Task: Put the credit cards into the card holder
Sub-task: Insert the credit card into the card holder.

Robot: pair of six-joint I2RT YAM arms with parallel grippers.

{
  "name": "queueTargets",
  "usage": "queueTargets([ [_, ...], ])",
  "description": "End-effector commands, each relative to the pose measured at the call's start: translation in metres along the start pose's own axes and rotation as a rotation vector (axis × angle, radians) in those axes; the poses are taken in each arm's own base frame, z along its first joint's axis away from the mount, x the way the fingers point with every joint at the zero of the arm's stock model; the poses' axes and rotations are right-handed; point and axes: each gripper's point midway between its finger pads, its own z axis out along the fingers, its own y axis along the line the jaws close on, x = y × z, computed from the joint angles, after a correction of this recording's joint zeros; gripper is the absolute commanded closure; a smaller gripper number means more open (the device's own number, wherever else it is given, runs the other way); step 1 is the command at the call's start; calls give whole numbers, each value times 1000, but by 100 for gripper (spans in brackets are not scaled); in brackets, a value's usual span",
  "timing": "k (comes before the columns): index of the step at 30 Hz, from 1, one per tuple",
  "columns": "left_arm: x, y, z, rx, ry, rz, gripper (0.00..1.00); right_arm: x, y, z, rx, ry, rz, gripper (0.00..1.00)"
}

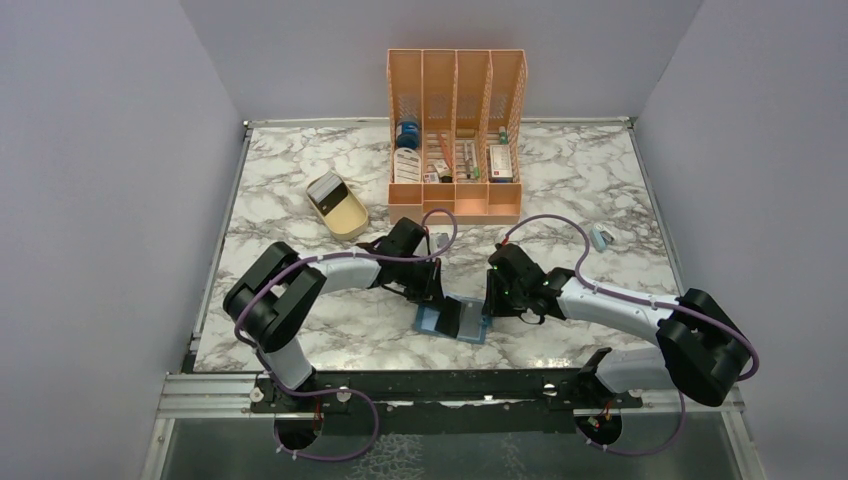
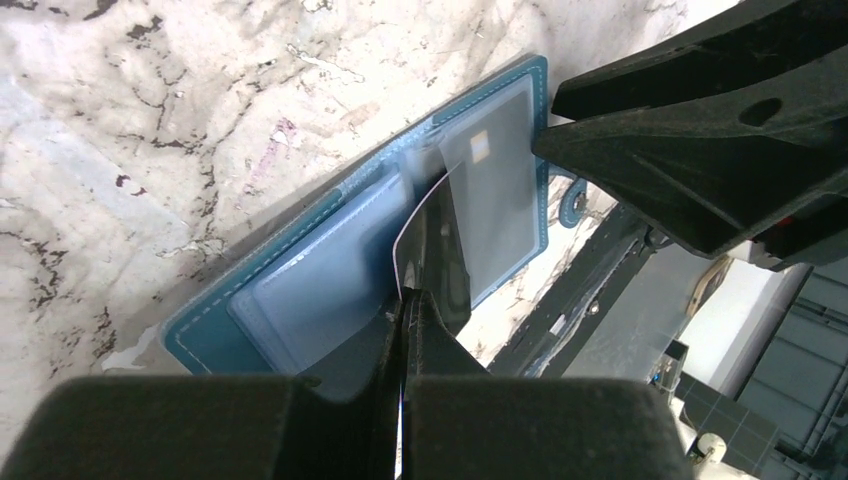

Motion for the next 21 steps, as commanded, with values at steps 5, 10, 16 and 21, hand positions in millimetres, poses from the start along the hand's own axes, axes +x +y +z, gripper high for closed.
queueTargets([
  [5,6,24,6,-91,27,49,100,-3,8,0,-38,-15,-8,72],
  [10,2,28,2,-127,21,85,100,-2,8,1,-40,-11,-9,72],
  [16,3,28,2,-125,21,85,100,-1,10,2,-48,-7,-7,72],
  [21,4,28,3,-123,18,83,100,-1,10,2,-50,-7,-5,72],
])
